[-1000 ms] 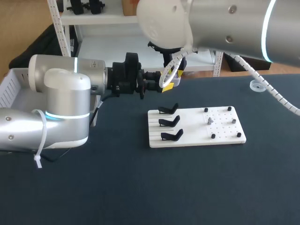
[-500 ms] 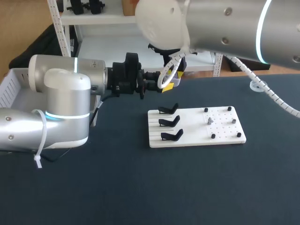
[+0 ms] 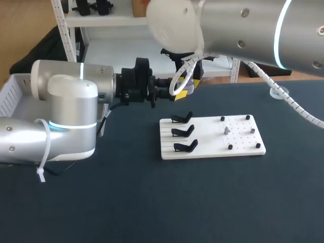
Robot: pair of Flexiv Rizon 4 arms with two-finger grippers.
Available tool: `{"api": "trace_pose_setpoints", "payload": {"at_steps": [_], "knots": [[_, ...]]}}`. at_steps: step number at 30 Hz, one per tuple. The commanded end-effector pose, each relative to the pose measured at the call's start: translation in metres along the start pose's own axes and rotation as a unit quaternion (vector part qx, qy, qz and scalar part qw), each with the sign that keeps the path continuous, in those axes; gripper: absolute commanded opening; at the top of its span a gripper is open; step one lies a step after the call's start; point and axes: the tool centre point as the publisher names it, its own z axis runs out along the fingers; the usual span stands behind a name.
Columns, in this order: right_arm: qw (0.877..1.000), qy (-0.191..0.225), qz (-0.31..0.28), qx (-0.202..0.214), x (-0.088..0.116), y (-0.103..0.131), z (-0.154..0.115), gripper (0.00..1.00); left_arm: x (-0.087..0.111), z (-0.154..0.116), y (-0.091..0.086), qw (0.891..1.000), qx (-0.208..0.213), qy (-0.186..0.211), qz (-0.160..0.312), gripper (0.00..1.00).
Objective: Pick up each earbud case from the left stands, insert the matching earbuds, close the lid, and place the case in the box.
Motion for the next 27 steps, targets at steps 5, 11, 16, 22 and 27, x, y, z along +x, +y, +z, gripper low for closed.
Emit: {"api": "trace_pose_setpoints", "payload": {"at_steps": [5,11,16,22,27], "knots": [[1.0,-0.005,-0.003,-0.008,0.005,-0.004,-0.01,0.34,-0.002,0.0,0.0,1.0,-0.002,-0.002,0.001,0.0],[0.998,-0.025,-0.028,-0.057,0.026,-0.021,-0.027,0.4,-0.002,0.0,0.0,1.0,-0.002,-0.002,0.001,0.0],[0.989,-0.063,-0.036,-0.127,0.041,-0.043,-0.029,0.44,-0.002,0.0,0.0,1.0,-0.002,-0.002,0.001,0.0],[0.981,-0.101,-0.024,-0.163,0.055,-0.064,-0.023,0.48,-0.002,0.0,0.0,1.0,-0.002,-0.002,0.001,0.0],[0.981,-0.1,0.0,-0.169,0.061,-0.075,-0.015,0.49,-0.002,0.0,0.0,1.0,-0.002,-0.002,0.001,0.0]]}}
